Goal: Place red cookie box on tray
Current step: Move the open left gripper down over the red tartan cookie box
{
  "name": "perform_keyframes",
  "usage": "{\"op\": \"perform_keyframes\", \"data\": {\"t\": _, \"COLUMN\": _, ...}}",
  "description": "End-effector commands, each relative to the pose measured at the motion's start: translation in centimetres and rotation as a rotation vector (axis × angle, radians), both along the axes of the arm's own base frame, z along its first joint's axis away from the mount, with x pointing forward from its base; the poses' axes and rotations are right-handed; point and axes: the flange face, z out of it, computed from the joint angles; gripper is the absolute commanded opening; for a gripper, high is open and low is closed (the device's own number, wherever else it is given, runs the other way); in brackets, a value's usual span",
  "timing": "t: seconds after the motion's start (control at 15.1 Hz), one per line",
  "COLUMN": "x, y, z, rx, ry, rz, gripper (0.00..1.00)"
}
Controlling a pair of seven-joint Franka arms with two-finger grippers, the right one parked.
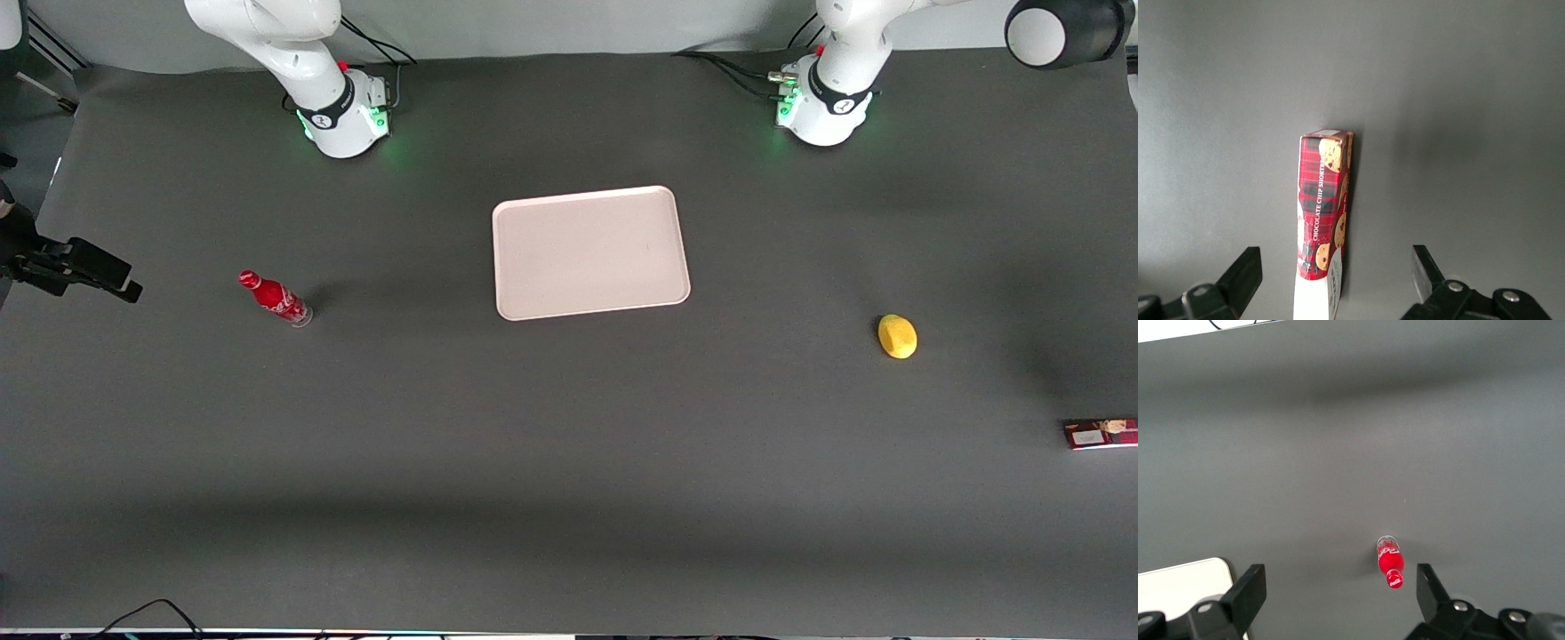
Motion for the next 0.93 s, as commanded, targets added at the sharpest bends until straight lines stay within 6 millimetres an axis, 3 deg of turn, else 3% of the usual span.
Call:
{"op": "perform_keyframes", "data": {"t": 0.0, "x": 0.4, "y": 3.4, "z": -2.9, "rx": -0.032, "ry": -0.043, "rz": -0.008, "gripper": 1.00}}
{"op": "perform_keyframes", "data": {"t": 0.26, "x": 0.8, "y": 4.2, "z": -4.1, "rx": -0.006, "ry": -0.066, "rz": -0.013, "gripper": 1.00}}
{"op": "perform_keyframes", "data": {"t": 0.86, "x": 1.4, "y": 4.9, "z": -9.0, "rx": 0.032, "ry": -0.108, "rz": -0.009, "gripper": 1.00}}
